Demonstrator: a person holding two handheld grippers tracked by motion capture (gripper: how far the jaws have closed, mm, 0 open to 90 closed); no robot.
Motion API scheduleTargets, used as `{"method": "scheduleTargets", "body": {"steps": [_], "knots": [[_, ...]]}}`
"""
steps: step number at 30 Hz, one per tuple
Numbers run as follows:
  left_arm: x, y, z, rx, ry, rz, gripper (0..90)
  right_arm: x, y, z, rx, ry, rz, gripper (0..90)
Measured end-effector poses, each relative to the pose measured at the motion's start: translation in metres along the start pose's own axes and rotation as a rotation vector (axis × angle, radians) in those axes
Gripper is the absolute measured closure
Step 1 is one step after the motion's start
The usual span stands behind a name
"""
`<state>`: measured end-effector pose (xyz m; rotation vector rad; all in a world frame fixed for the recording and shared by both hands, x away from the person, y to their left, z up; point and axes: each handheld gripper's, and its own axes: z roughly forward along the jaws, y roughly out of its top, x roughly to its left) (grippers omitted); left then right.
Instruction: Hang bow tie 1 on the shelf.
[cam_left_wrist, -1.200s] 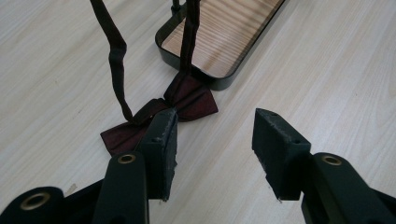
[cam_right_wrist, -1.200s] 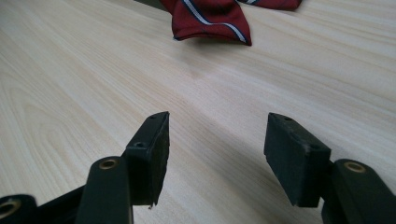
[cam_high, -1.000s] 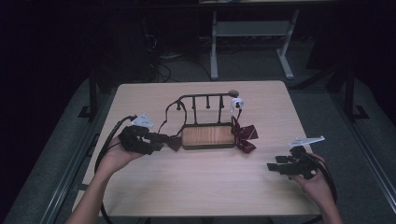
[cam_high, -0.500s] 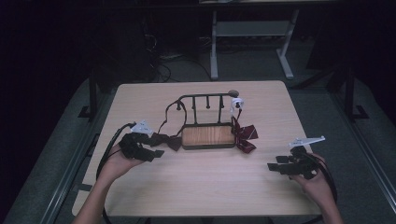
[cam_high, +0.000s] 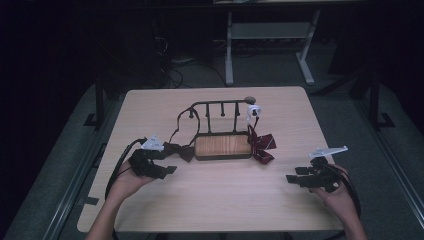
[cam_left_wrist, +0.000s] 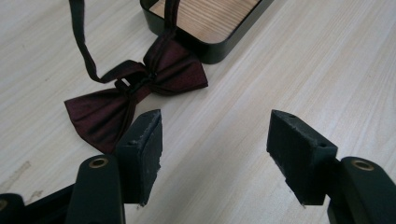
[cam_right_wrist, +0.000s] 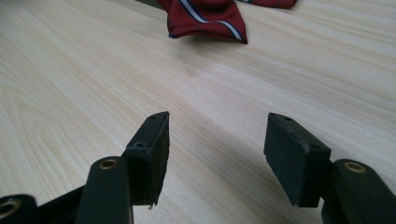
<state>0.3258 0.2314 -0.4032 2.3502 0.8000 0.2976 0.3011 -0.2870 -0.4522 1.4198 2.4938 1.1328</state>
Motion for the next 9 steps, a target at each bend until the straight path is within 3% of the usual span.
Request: {"method": "scheduleTargets", "body": {"steps": [4, 9], "knots": [[-0.007, -0.006, 0.005, -0.021, -0.002, 0.011, 33.4, 0.002, 0.000, 0.002, 0.008, -0.011, -0.006, 40.1], [-0.013, -0.015, 0.012, -0.047, 0.001, -0.002, 30.2, 0.007, 0.001, 0.007, 0.009, -0.055, -0.025, 39.5]]}}
